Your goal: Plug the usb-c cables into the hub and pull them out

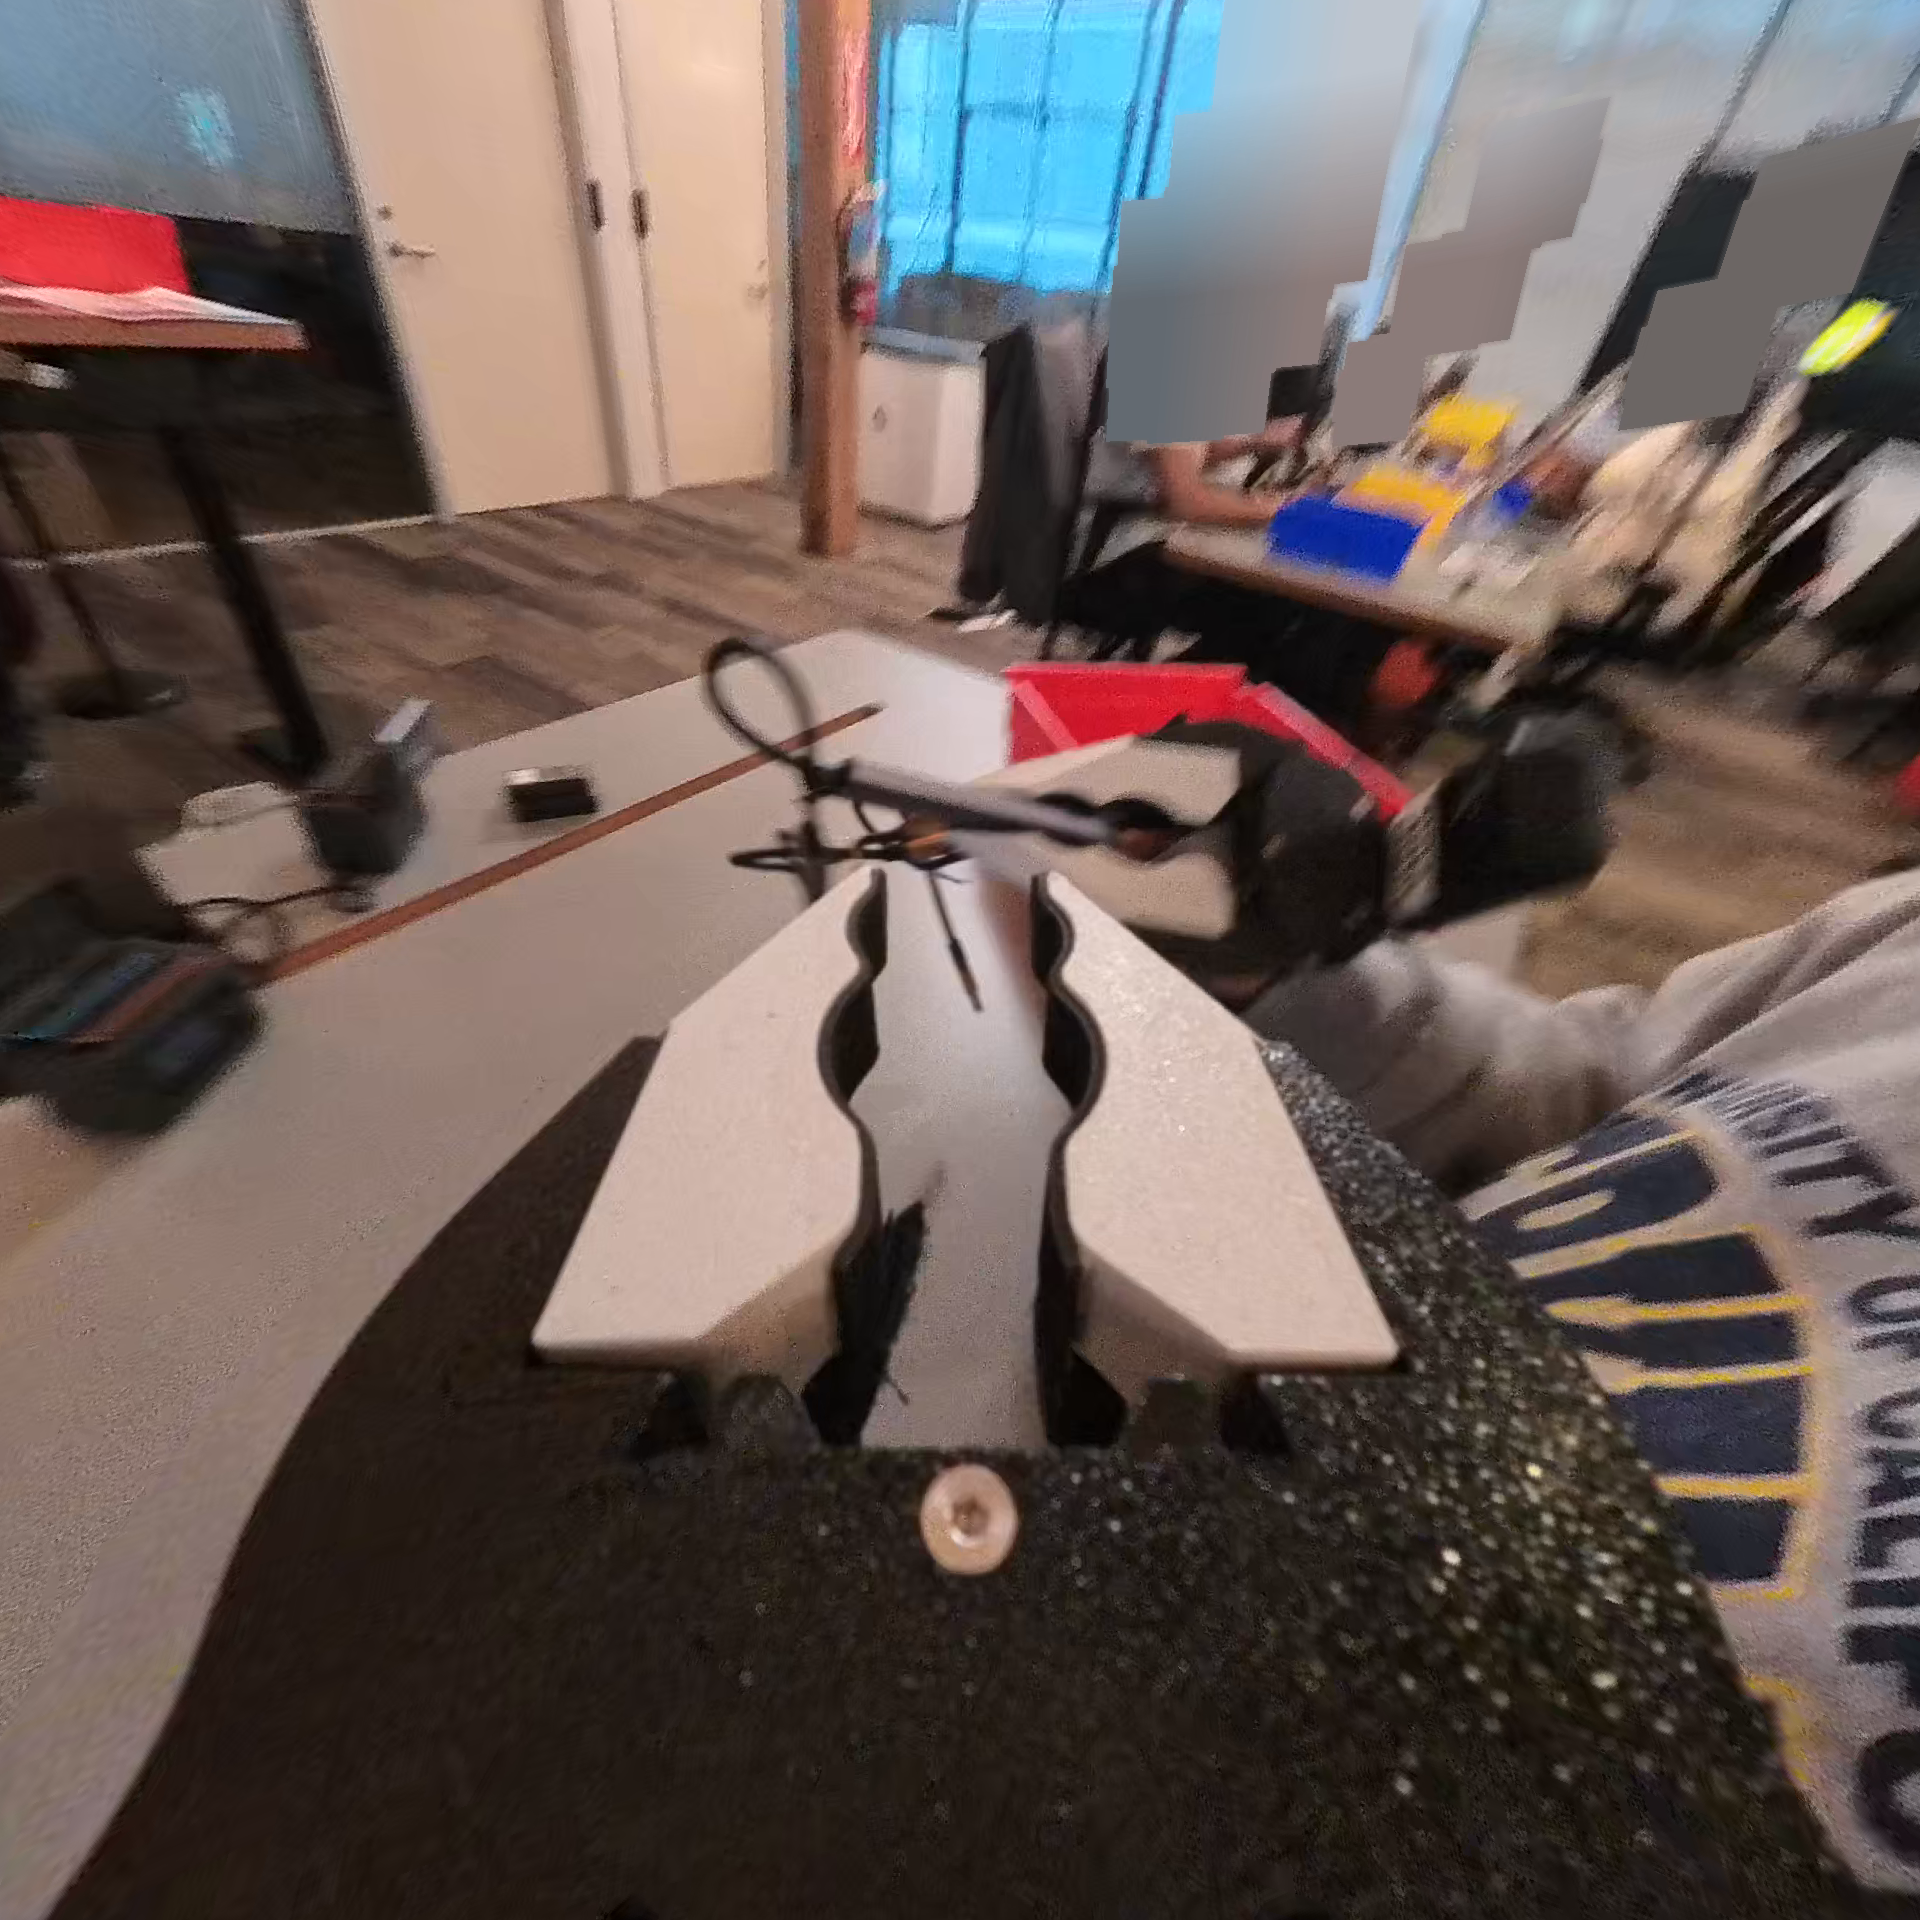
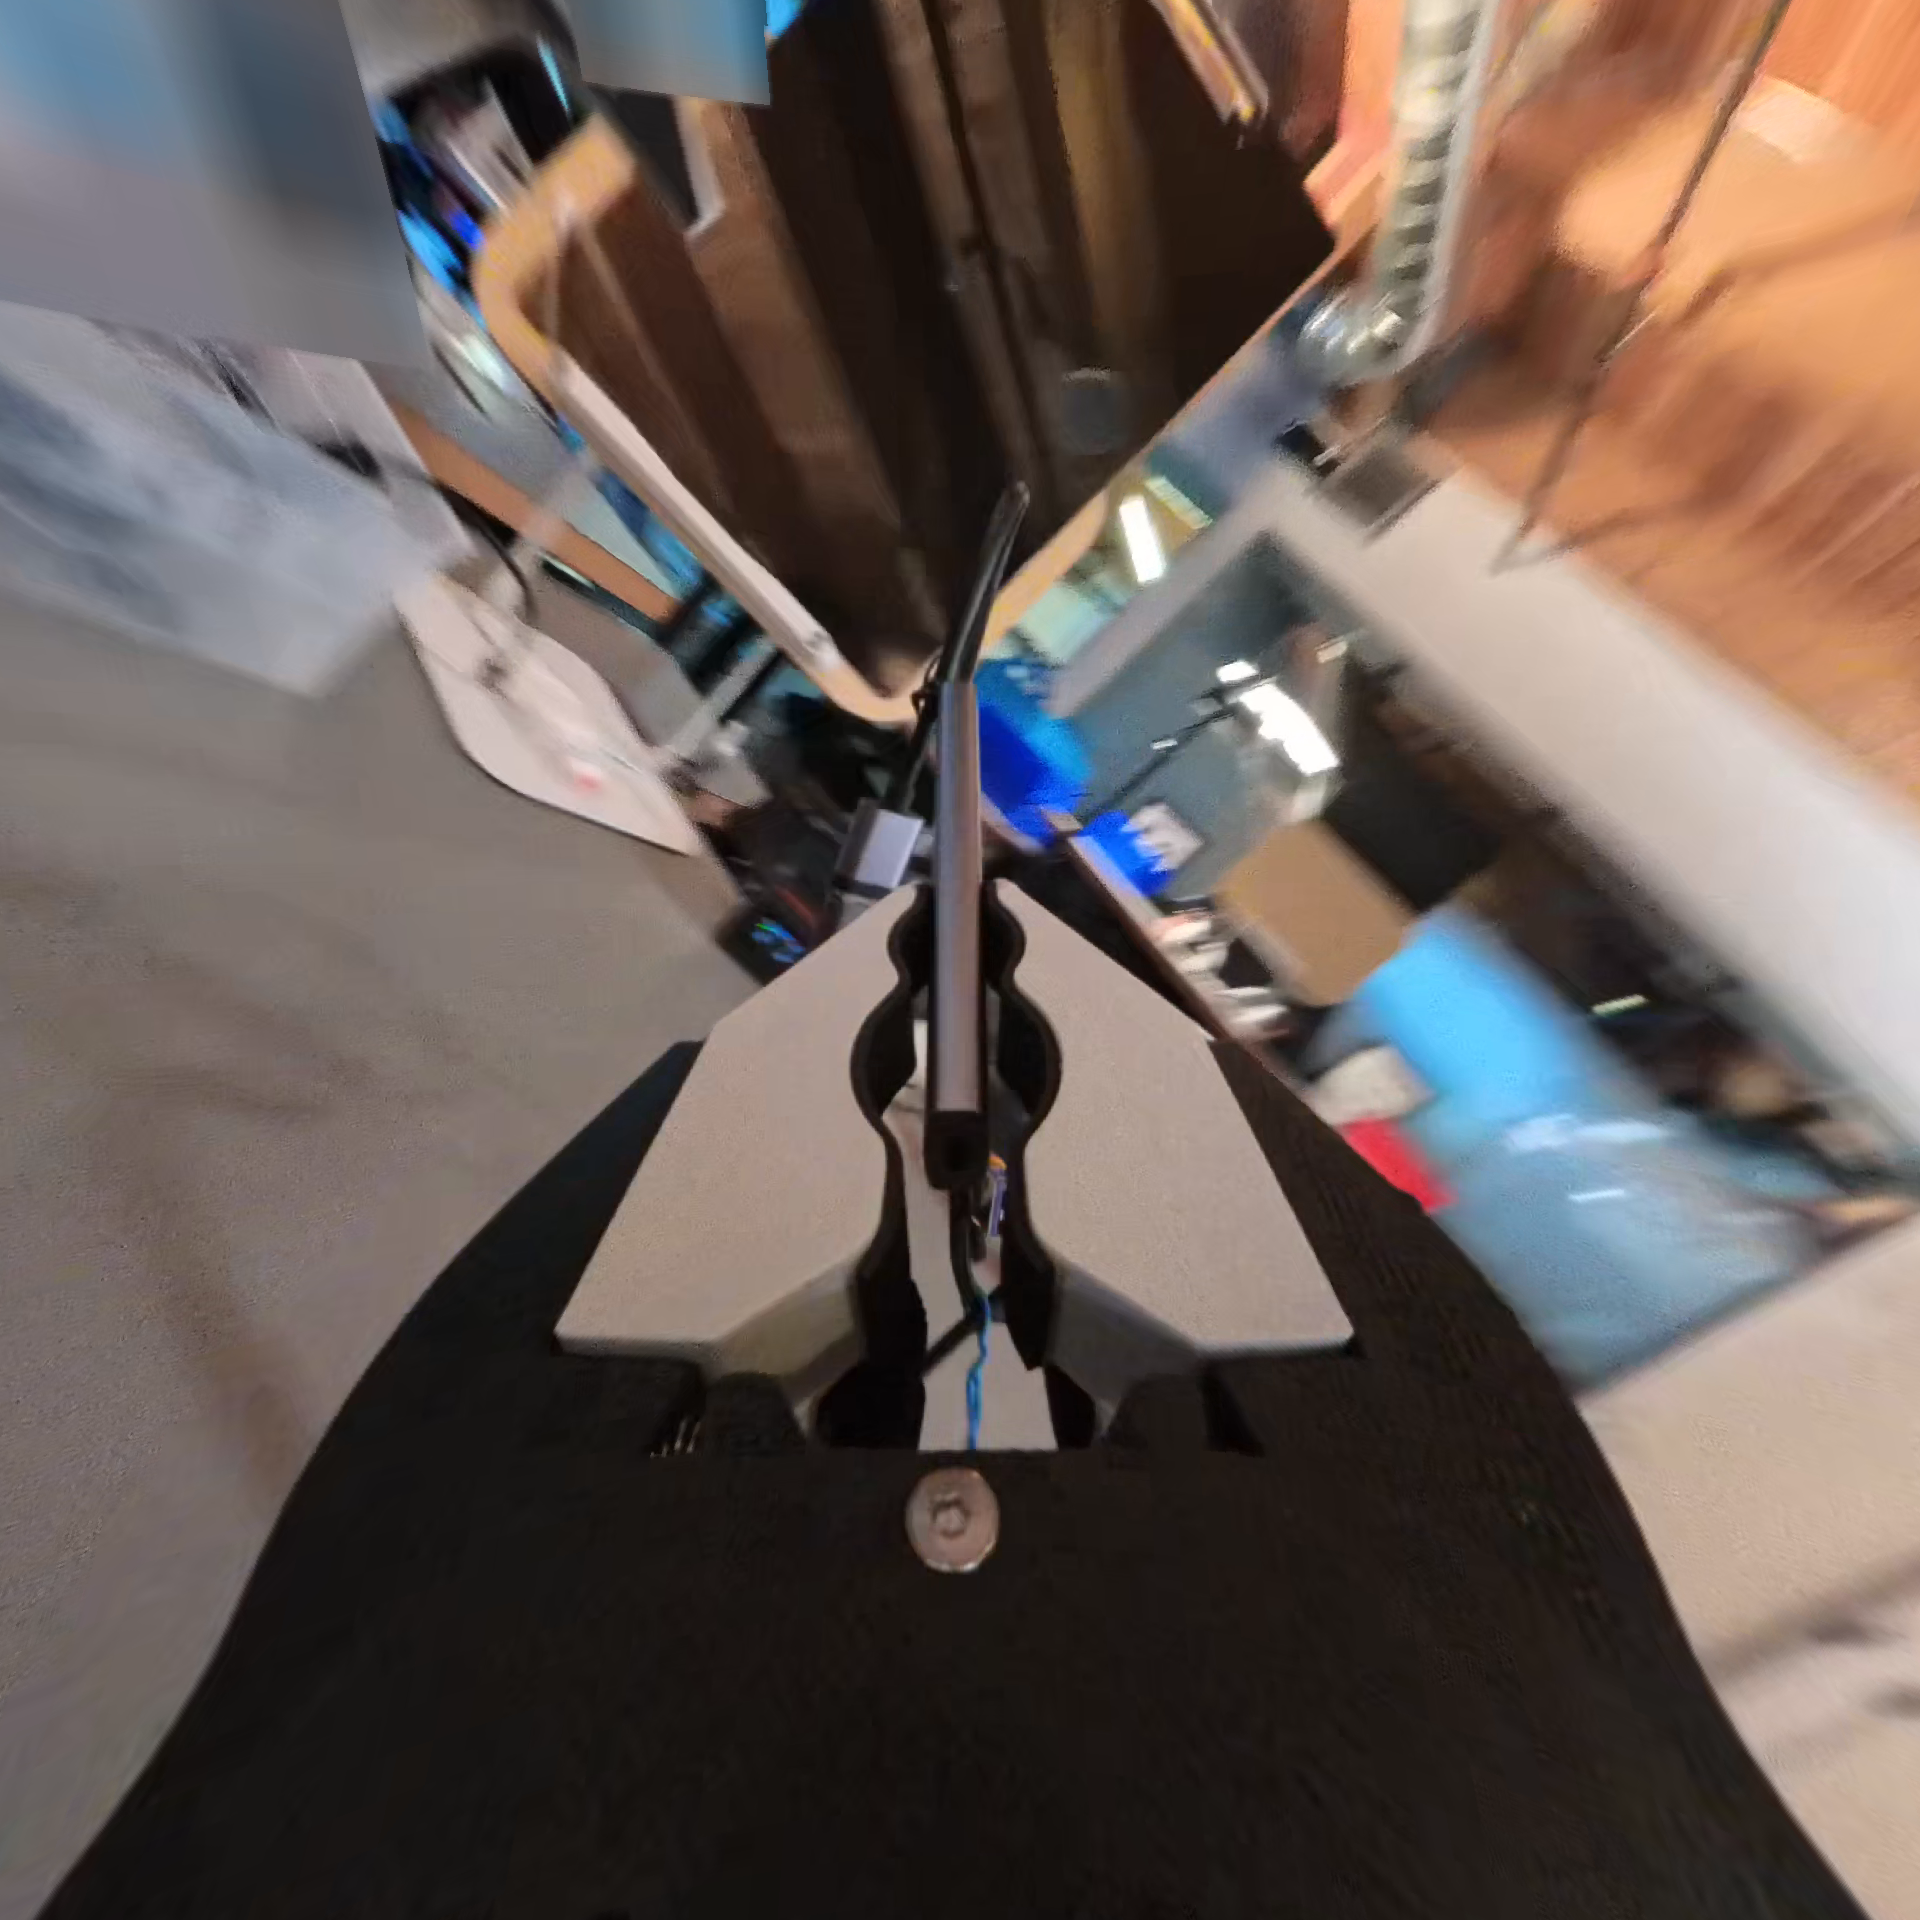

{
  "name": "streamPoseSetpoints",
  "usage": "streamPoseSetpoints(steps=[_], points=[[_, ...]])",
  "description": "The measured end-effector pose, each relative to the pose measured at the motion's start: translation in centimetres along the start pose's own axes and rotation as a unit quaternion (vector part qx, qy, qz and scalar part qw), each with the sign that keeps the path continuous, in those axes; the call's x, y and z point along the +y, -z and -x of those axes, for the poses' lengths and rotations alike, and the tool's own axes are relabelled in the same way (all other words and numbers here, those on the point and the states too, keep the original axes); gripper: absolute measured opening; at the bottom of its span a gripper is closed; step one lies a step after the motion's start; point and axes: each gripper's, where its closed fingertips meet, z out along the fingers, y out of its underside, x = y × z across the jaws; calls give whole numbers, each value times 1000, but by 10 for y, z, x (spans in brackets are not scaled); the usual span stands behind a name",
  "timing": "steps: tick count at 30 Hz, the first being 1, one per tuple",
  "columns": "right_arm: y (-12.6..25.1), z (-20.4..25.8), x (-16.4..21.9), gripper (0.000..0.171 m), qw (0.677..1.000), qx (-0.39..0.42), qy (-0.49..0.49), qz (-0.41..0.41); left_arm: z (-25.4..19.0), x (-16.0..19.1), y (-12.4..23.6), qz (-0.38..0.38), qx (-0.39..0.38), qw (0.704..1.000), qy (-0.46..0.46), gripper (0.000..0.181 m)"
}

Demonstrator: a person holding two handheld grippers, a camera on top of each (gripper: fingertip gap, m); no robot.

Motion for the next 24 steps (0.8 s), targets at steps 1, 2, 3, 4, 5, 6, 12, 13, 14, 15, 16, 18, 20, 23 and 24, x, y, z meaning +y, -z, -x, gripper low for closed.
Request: streamPoseSetpoints(steps=[1,2,3,4,5,6,12,13,14,15,16,18,20,23,24], points=[[0,2,1,7,998,26,59,0,-9,3,-6,-21,25,999,30,27],[1,6,0,7,993,48,107,-4,-12,9,-14,-32,41,997,61,27],[2,10,-2,7,987,65,144,-14,-12,20,-25,-31,51,994,91,27],[3,15,-5,7,982,72,171,-26,-11,33,-36,-19,62,990,123,26],[4,20,-8,7,978,75,191,-36,-10,45,-47,-8,78,984,159,26],[5,24,-11,7,973,80,210,-46,-10,54,-55,-4,98,976,196,26],[6,48,-9,7,938,88,330,-61,3,51,-71,-103,200,909,351,43],[6,51,-8,7,936,87,335,-63,5,48,-71,-120,217,897,365,39],[6,53,-9,7,936,88,334,-65,7,47,-72,-129,228,888,377,36],[5,53,-9,7,937,88,332,-66,9,49,-74,-127,234,885,382,28],[6,54,-10,7,938,88,328,-66,11,51,-76,-123,234,885,382,18],[4,55,-5,7,940,79,328,-58,14,56,-79,-112,226,892,375,16],[1,60,2,10,945,57,319,-52,17,60,-81,-99,211,906,355,16],[3,84,15,38,973,-72,212,-48,25,67,-82,-83,172,933,305,15],[6,89,16,40,978,-107,172,-48,29,69,-81,-80,159,943,283,12]])
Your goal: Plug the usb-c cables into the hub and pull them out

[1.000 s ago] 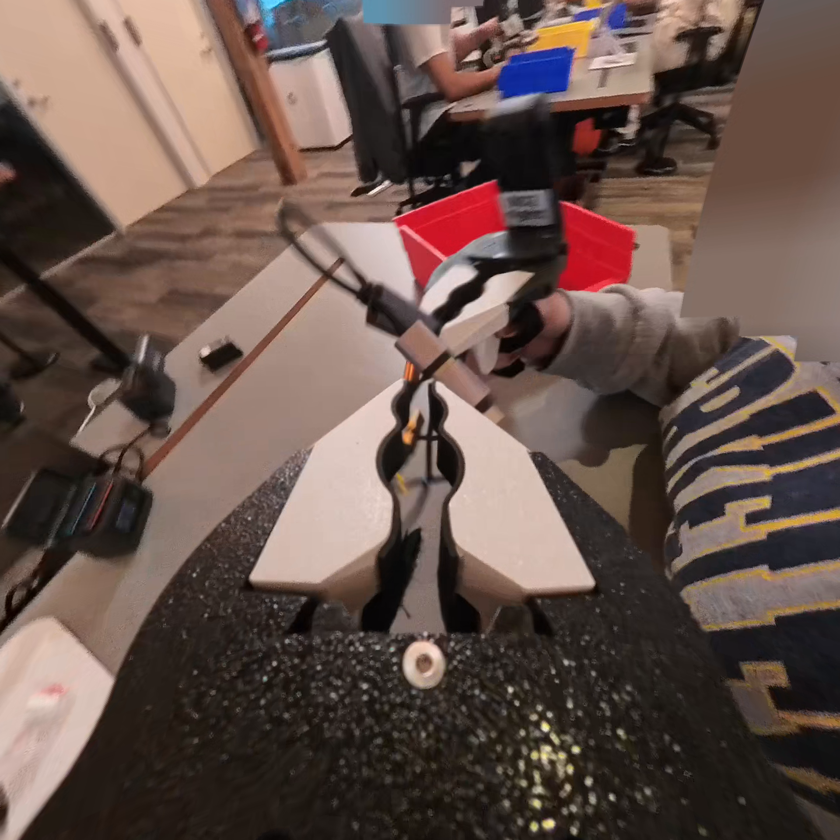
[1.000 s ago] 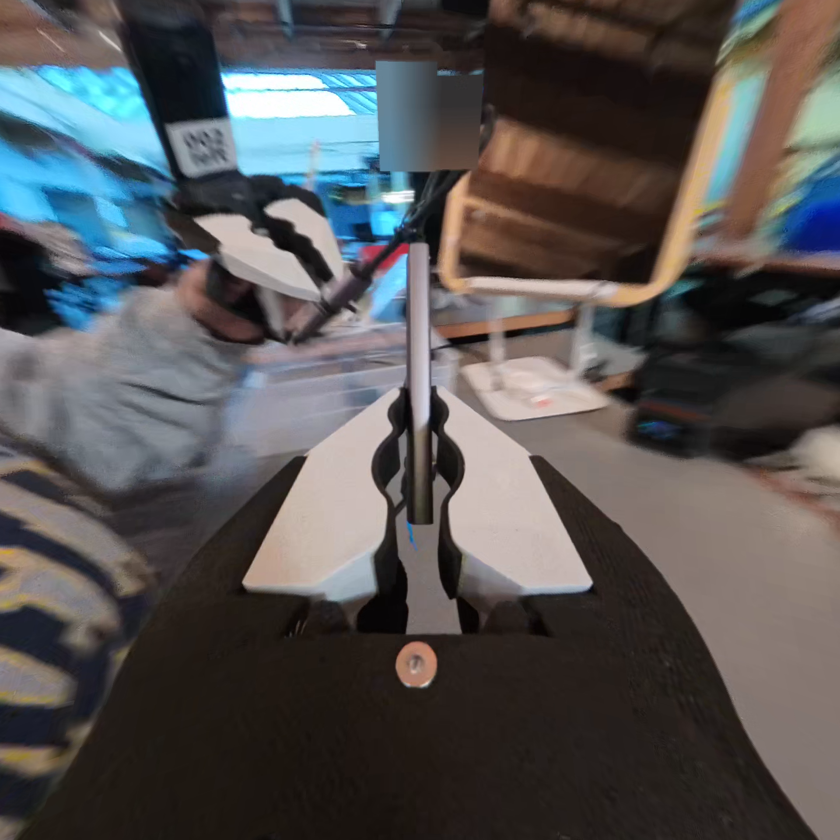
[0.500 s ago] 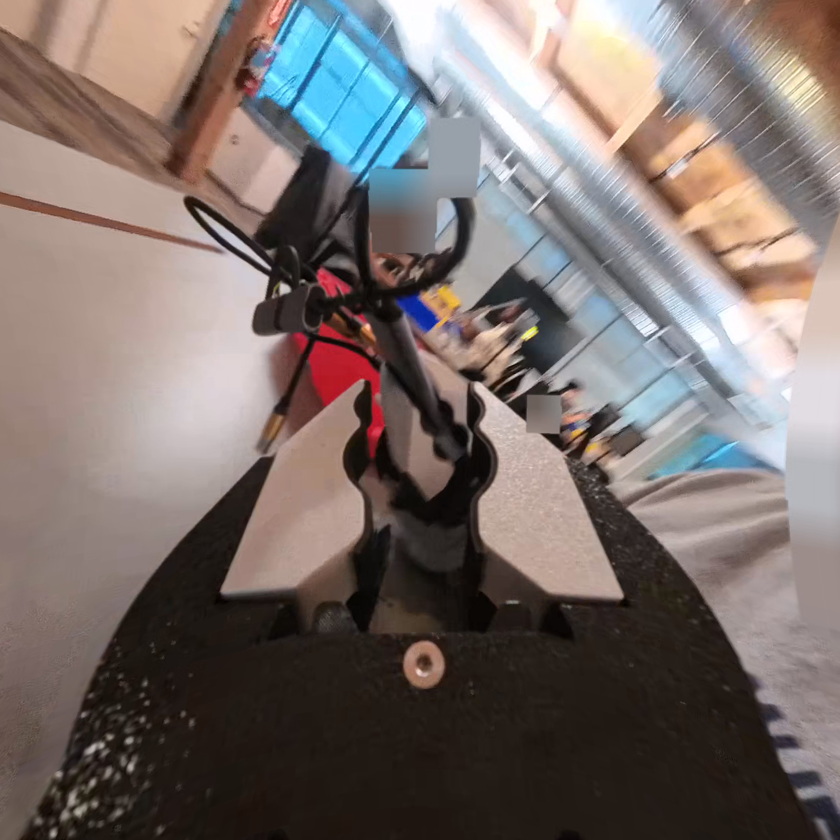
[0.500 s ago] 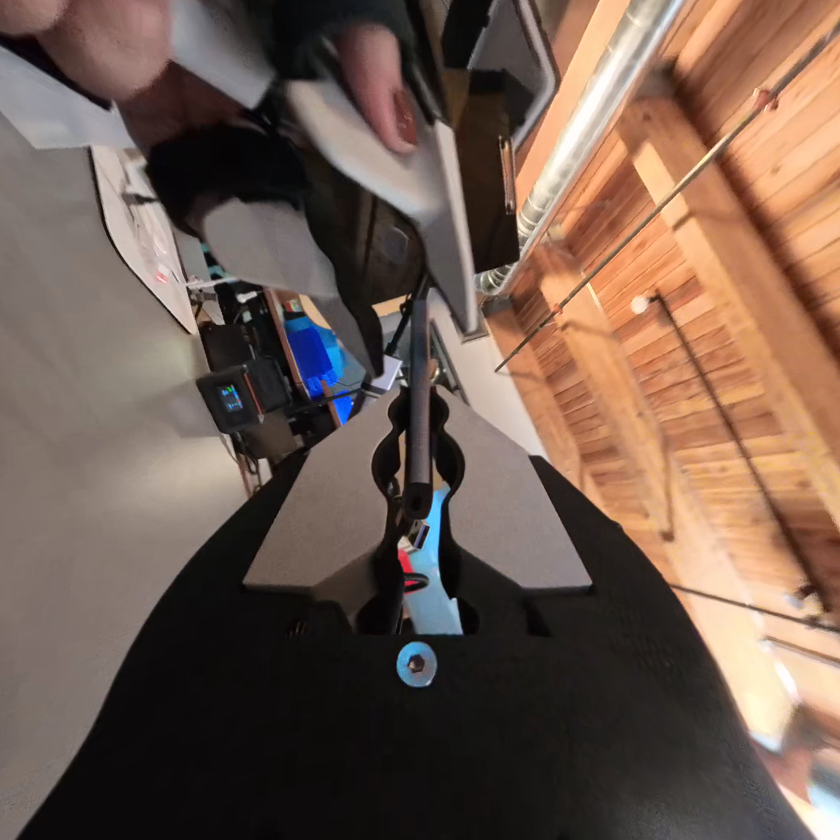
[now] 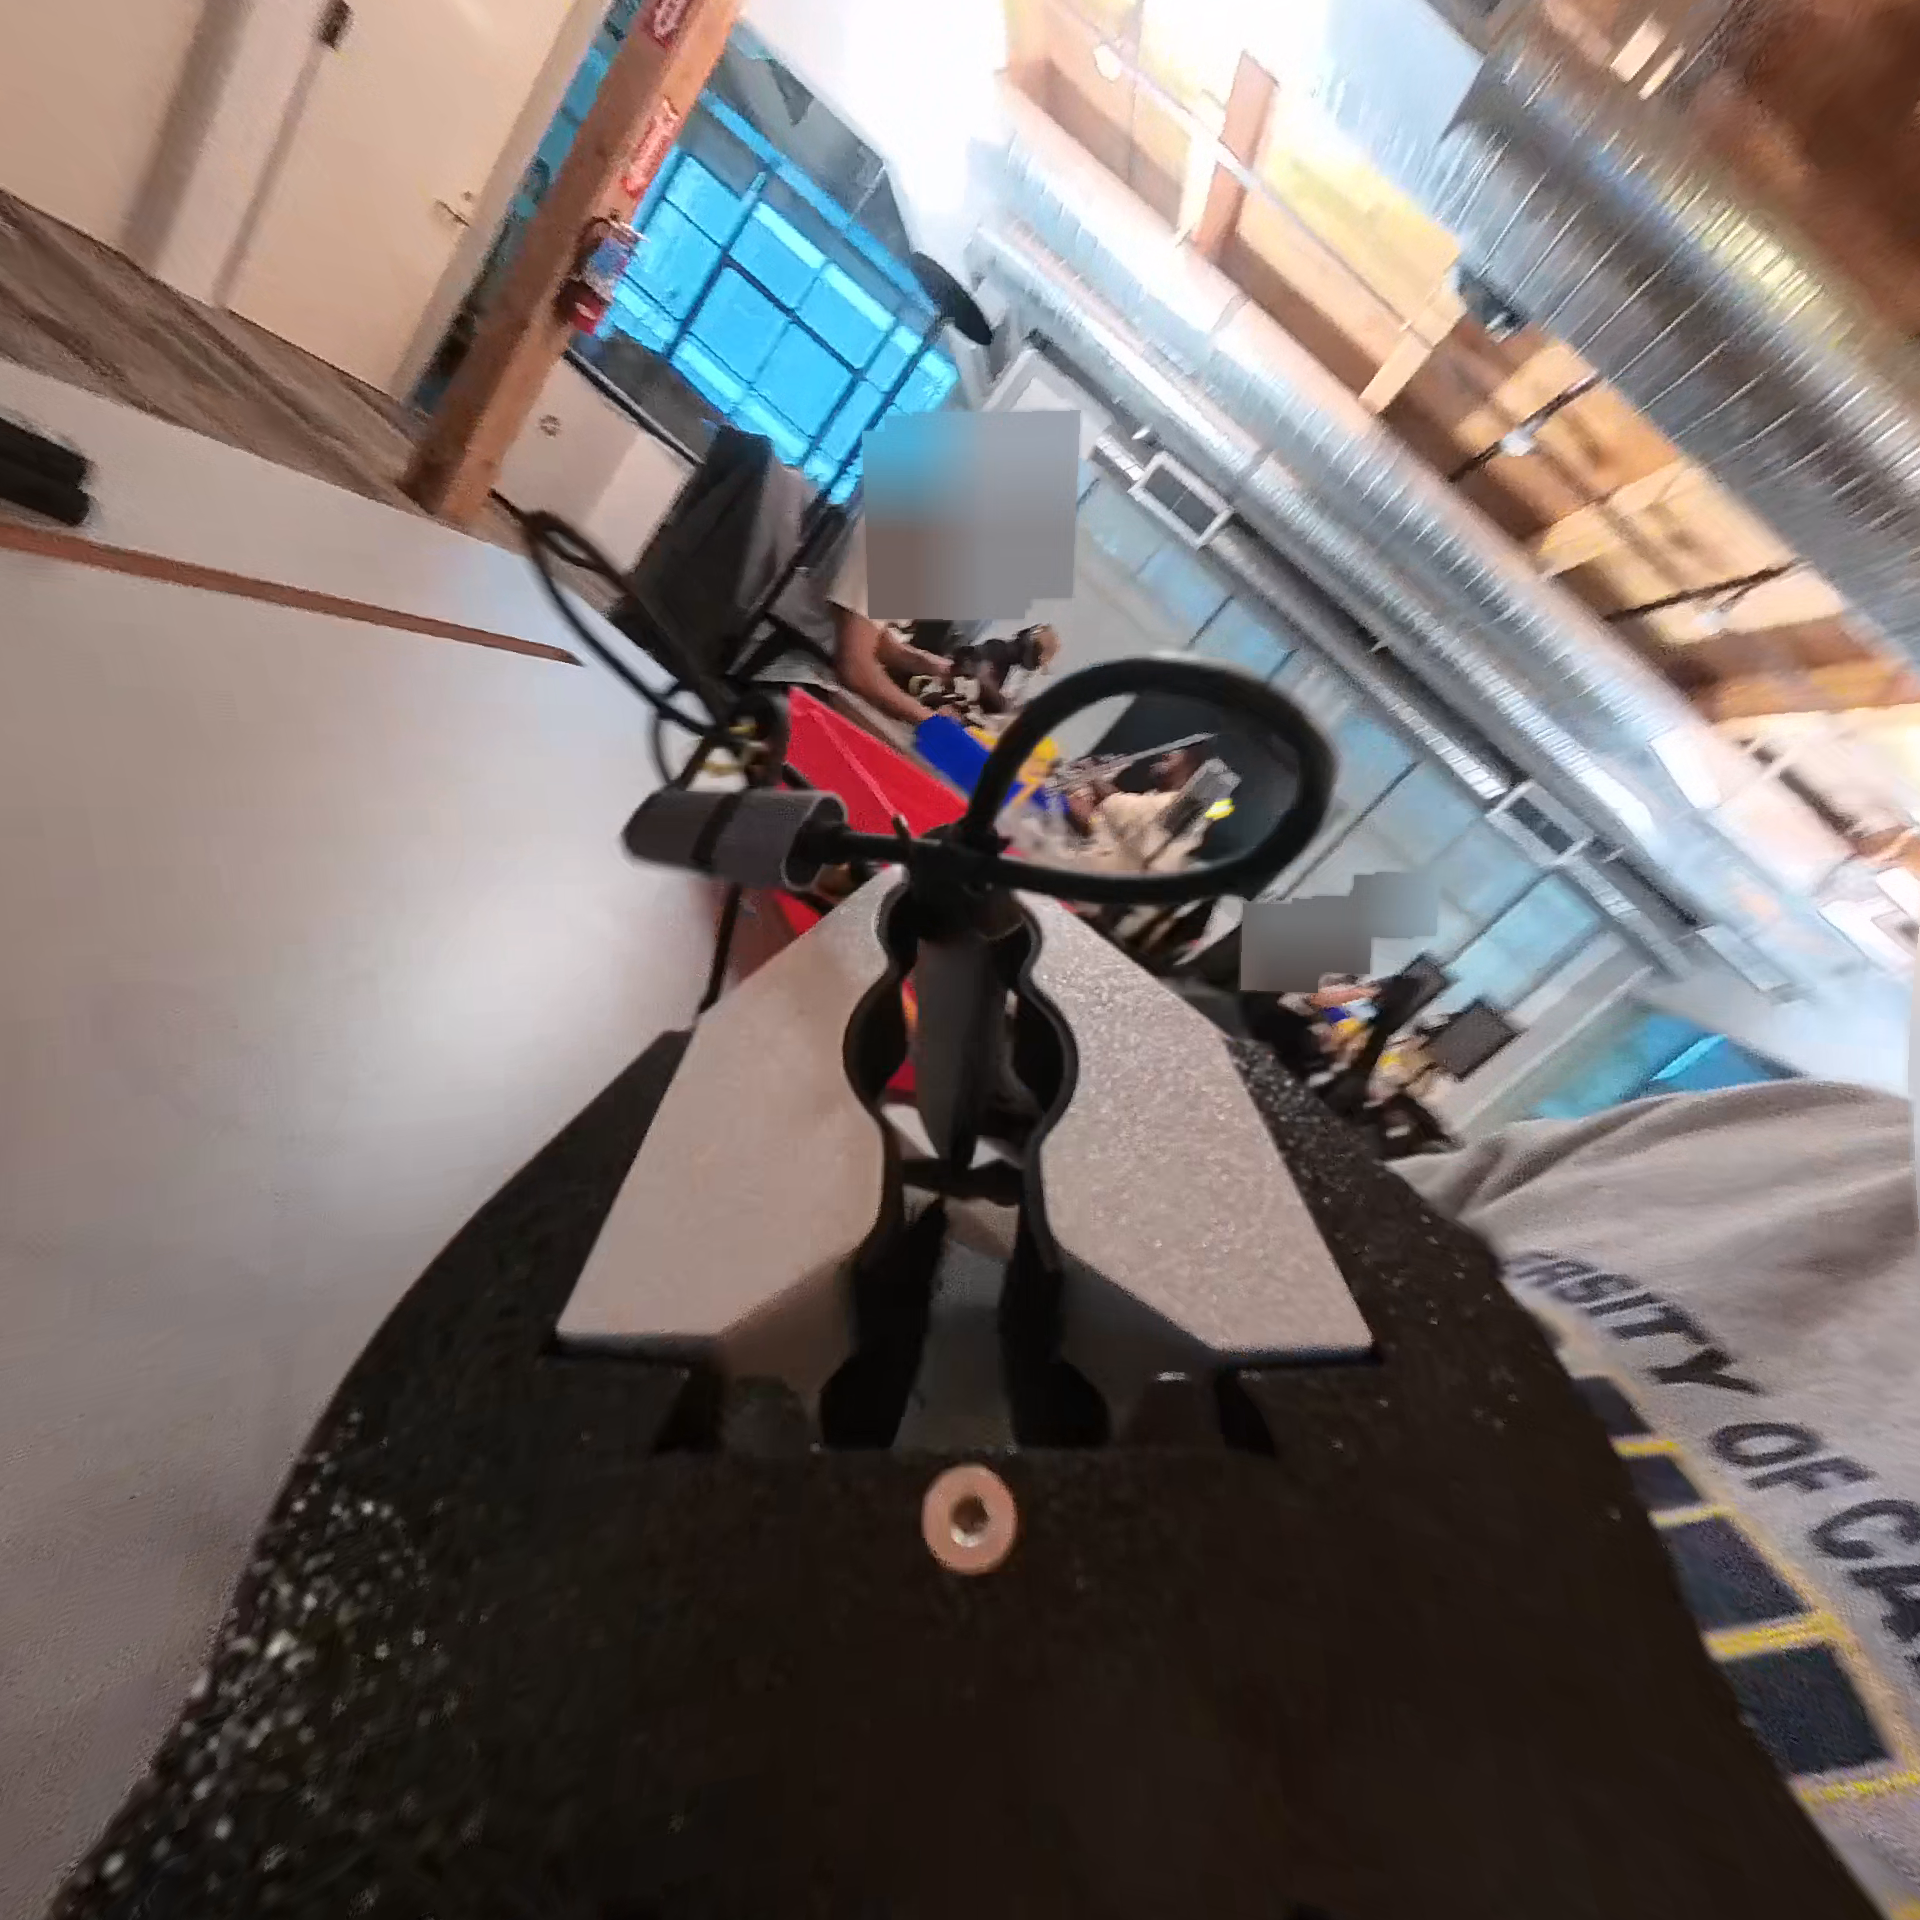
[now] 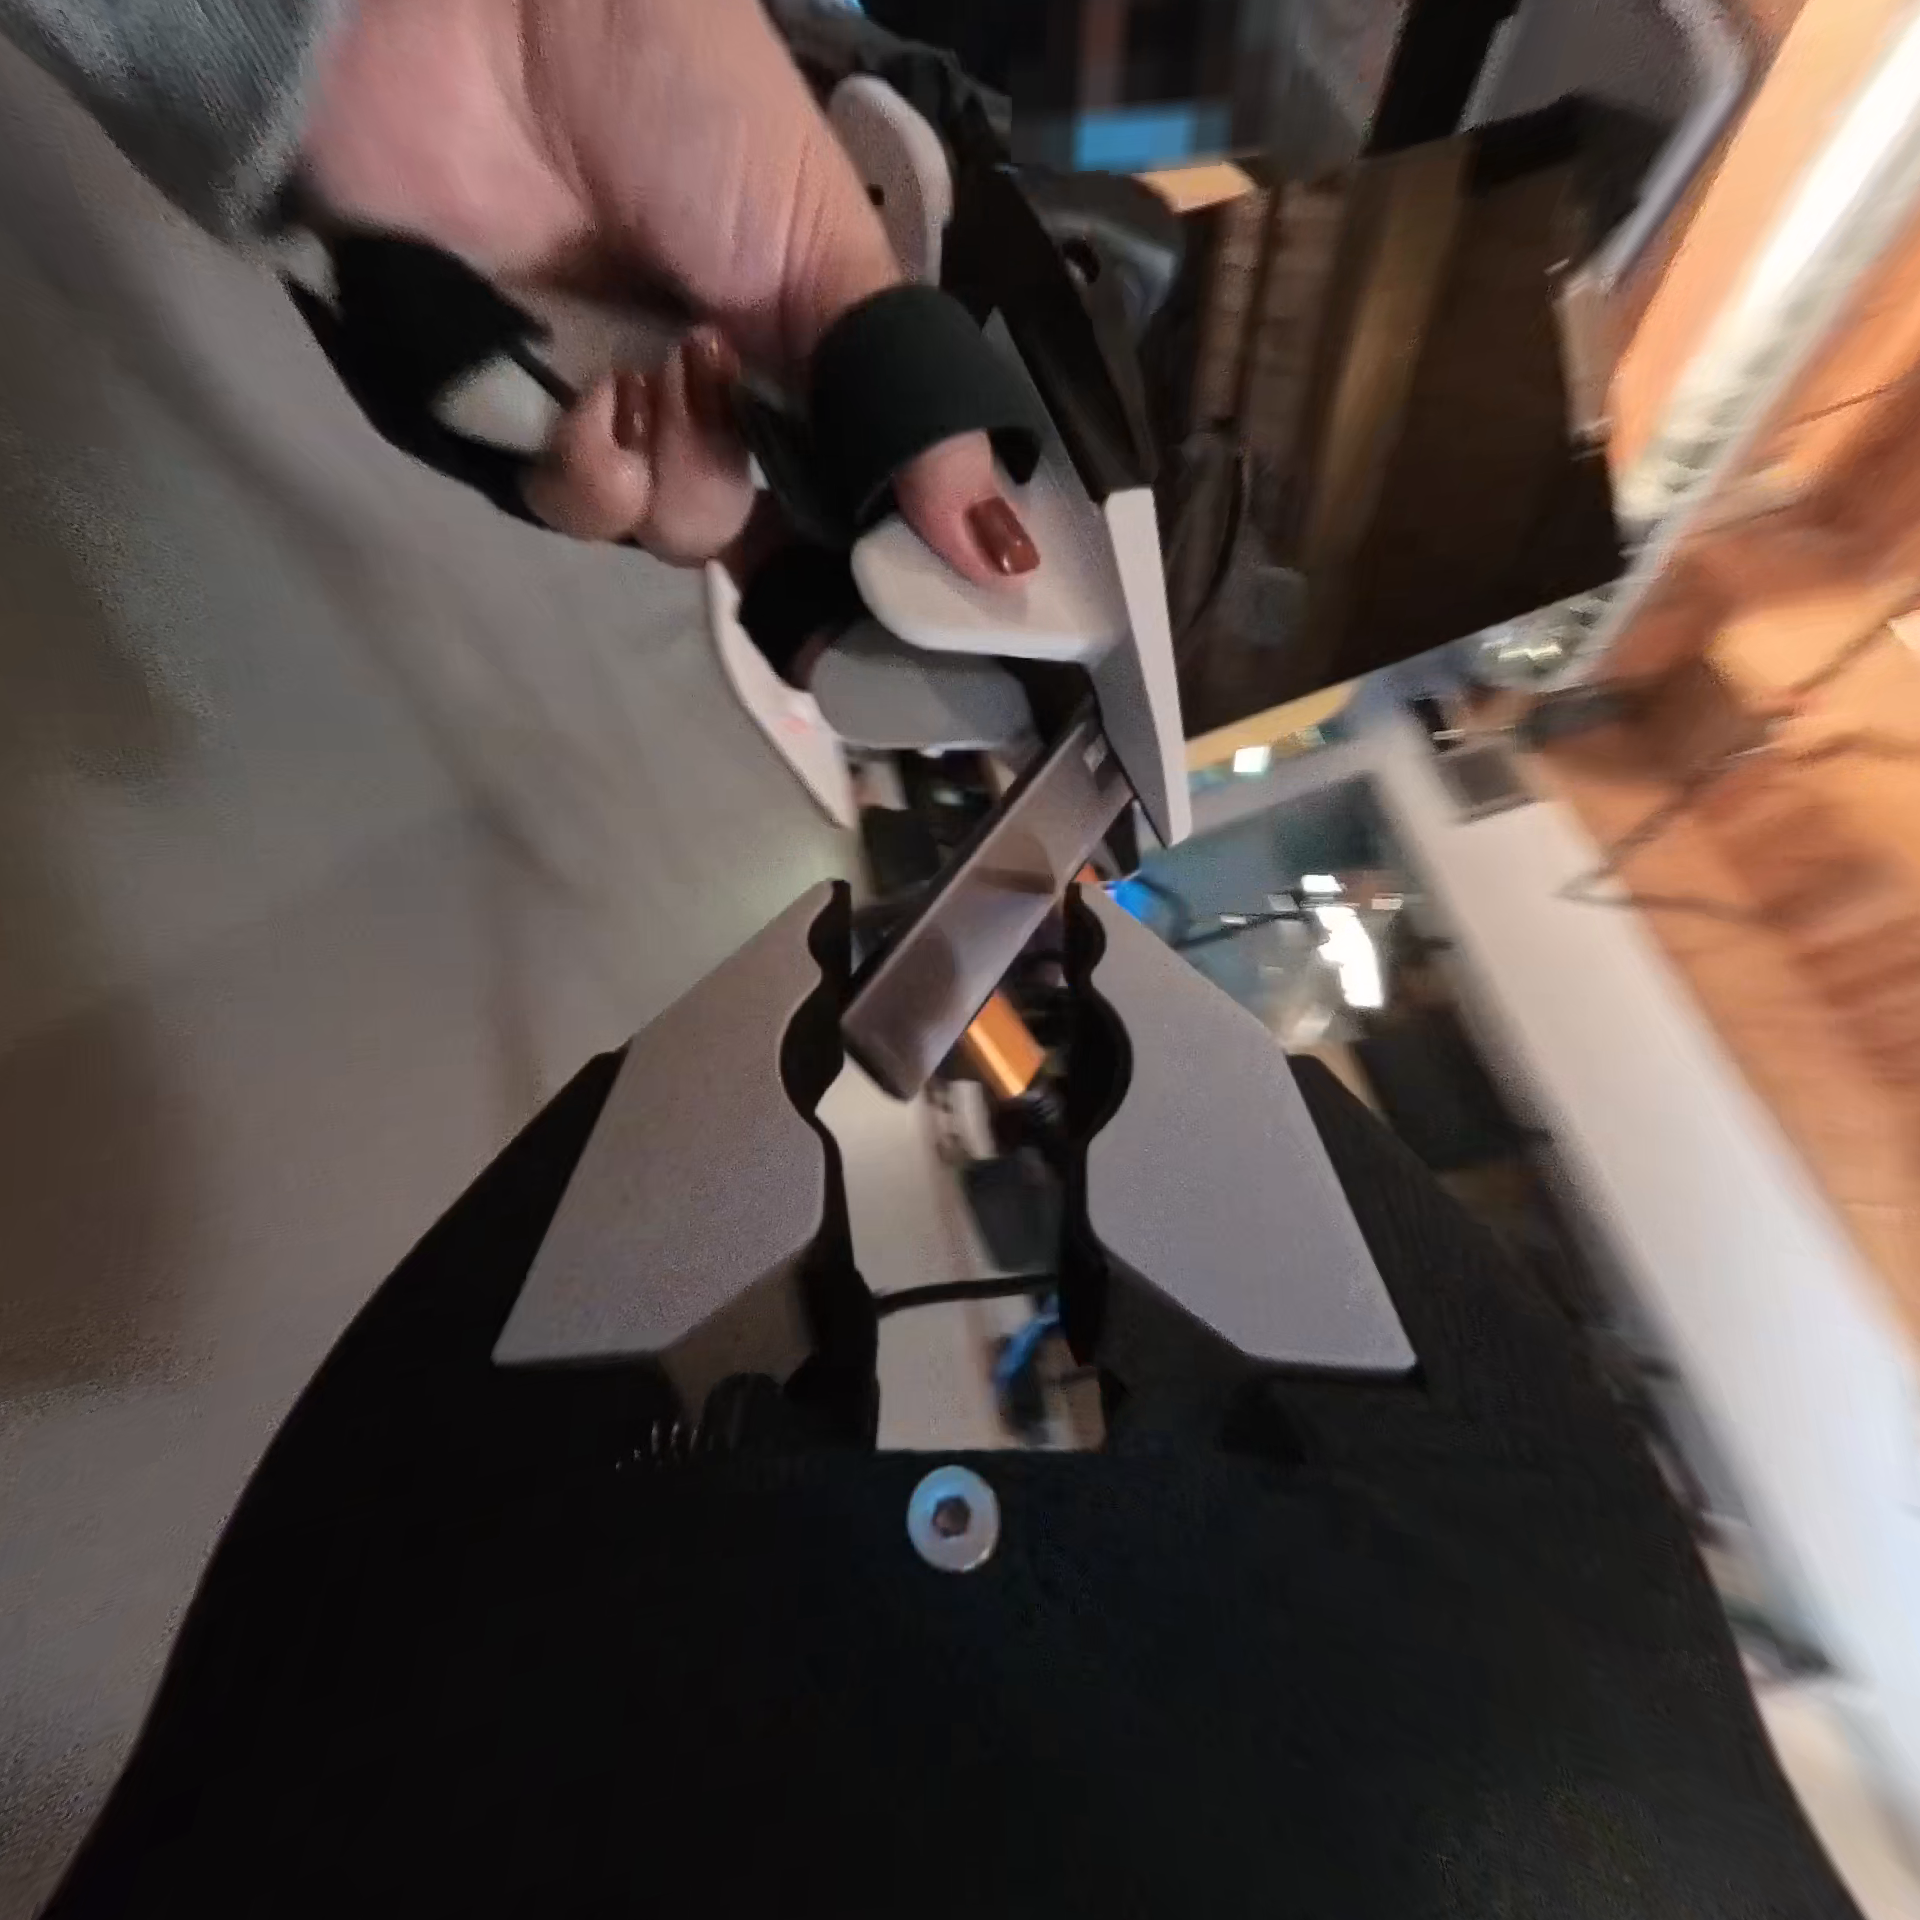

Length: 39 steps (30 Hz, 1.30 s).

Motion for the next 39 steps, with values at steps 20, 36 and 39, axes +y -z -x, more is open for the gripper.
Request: streamPoseSetpoints(steps=[20,36,39], points=[[9,34,-8,20,912,-227,-342,-5,-19,55,13,156,46,899,-408,7],[21,55,5,6,917,-292,-271,31,8,91,31,314,-16,856,-411,7],[19,55,0,7,912,-292,-288,23,7,91,33,310,-10,852,-423,7]])
